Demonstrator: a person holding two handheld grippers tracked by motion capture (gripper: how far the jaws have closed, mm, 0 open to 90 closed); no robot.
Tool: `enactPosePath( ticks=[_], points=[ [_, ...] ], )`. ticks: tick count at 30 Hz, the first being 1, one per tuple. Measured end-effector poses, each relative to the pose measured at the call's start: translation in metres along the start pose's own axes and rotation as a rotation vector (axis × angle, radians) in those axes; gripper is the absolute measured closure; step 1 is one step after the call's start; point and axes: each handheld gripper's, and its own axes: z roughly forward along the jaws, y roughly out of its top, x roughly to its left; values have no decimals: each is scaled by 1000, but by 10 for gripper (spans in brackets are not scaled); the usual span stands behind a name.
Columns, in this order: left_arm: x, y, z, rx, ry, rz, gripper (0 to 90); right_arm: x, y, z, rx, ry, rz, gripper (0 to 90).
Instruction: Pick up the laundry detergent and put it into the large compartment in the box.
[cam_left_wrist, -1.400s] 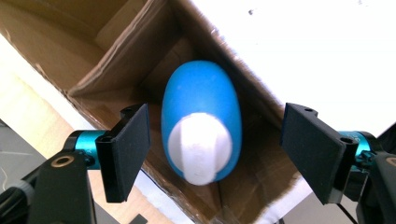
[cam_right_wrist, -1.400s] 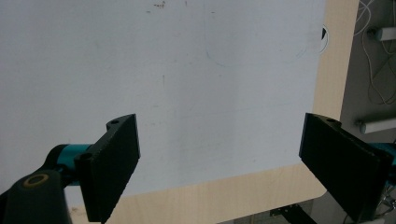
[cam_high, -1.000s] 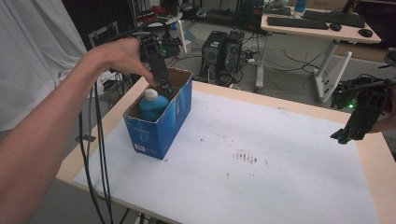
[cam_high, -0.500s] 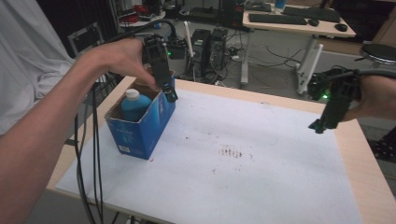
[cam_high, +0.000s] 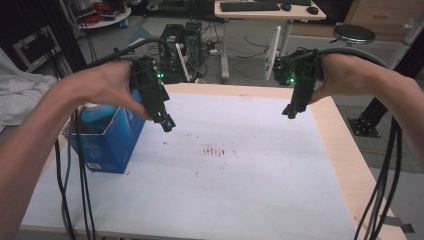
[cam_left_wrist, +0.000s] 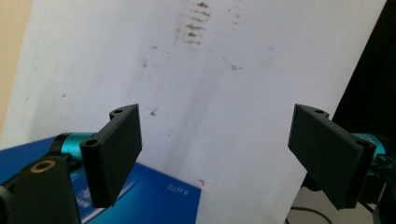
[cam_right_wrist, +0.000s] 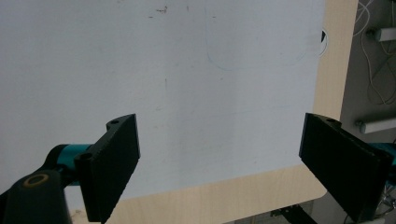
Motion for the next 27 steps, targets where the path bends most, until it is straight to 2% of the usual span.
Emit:
enactPosePath(
  ticks=[2,3,7,9,10,14,19,27],
  points=[
    [-9,3,13,12,-15,25,175,0,1,0,-6,0,-10,116],
    [-9,3,13,12,-15,25,174,0,1,0,-6,0,-10,116],
    [-22,7,46,39,-52,61,170,1,2,-2,-8,-4,0,116],
    [-24,7,51,43,-59,63,170,2,2,-3,-12,-5,-2,116],
    [-27,7,61,58,-70,73,170,1,2,-3,-13,-6,-5,116],
    [-31,7,79,72,-93,74,170,3,1,-5,-15,-13,1,116],
    [-37,8,92,99,-102,102,170,4,0,-7,-20,-21,7,116],
    [-40,10,98,113,-101,119,170,7,-1,-10,-27,-25,16,116]
  ],
)
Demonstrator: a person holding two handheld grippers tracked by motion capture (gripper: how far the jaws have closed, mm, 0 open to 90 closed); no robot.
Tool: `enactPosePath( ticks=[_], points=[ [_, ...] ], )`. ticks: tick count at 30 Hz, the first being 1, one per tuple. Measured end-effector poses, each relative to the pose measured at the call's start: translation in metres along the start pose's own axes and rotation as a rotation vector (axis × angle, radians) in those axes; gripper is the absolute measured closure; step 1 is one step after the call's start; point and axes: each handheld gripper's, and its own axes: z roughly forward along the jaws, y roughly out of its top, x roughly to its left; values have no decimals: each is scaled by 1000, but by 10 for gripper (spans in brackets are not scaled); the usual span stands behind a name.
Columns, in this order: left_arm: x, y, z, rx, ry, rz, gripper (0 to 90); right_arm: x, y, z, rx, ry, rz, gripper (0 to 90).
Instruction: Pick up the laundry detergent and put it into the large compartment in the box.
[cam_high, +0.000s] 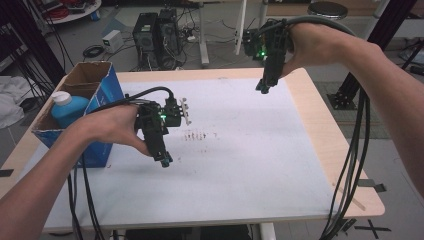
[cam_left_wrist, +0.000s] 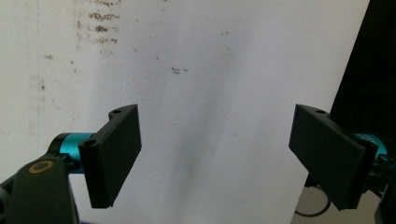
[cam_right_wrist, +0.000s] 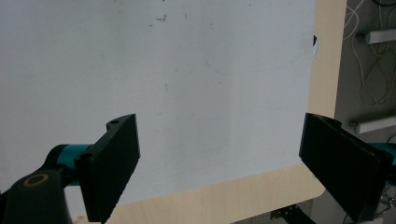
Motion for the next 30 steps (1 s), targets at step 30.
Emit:
enactPosePath(
  ticks=[30],
  points=[
    [-3,-1,2,14,5,7,170,3,-2,-3,-5,-4,5,116]
  ],
)
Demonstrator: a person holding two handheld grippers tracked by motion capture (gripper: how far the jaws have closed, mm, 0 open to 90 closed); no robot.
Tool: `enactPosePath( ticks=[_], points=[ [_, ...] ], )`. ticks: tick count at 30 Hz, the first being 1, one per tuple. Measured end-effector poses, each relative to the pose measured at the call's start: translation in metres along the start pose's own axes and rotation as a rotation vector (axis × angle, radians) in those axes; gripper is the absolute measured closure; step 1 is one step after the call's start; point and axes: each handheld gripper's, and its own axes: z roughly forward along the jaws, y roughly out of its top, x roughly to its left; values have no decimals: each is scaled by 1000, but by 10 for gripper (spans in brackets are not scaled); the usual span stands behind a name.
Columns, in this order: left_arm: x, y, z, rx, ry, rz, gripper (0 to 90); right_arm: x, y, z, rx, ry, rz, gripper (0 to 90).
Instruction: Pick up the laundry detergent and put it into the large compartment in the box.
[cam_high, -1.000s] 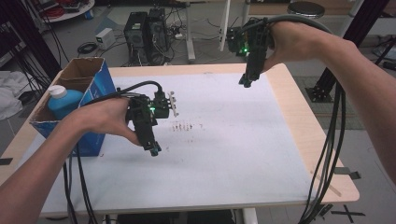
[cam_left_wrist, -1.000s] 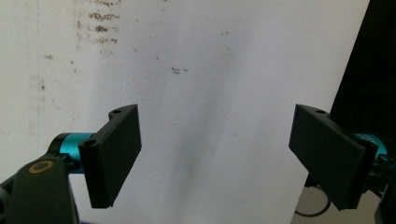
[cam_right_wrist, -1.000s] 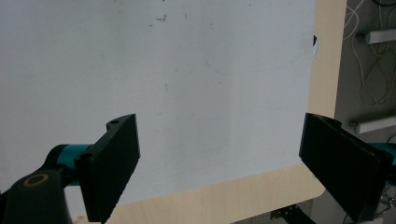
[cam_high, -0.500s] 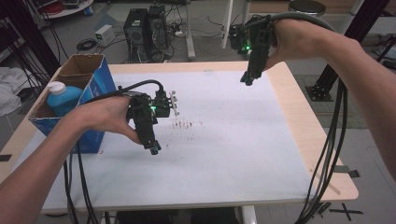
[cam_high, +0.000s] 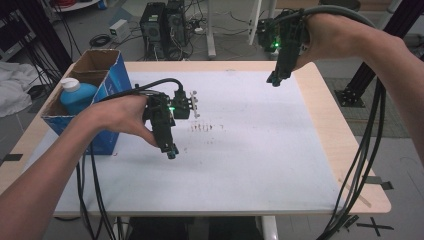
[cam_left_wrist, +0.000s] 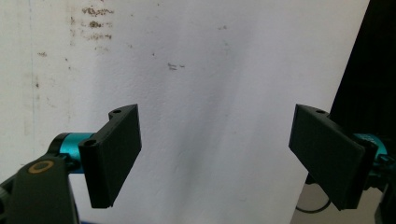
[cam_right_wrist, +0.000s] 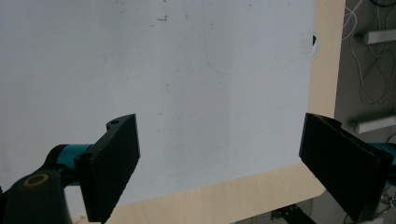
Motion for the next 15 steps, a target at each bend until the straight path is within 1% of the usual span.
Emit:
enactPosePath(
  ticks=[1,4,8,14,15],
  points=[
    [0,0,0,-7,-2,-2,170,-1,0,0,-5,-1,-9,116],
    [-1,0,0,-8,-3,-3,170,0,-1,0,3,-1,4,116],
    [-1,0,1,-6,-8,-2,170,0,-1,0,4,0,2,116],
    [-1,0,0,-8,-2,-4,170,-1,0,0,-3,0,-5,116],
    [-1,-1,0,-8,0,-4,170,-1,0,1,-2,-1,-1,116]
  ],
)
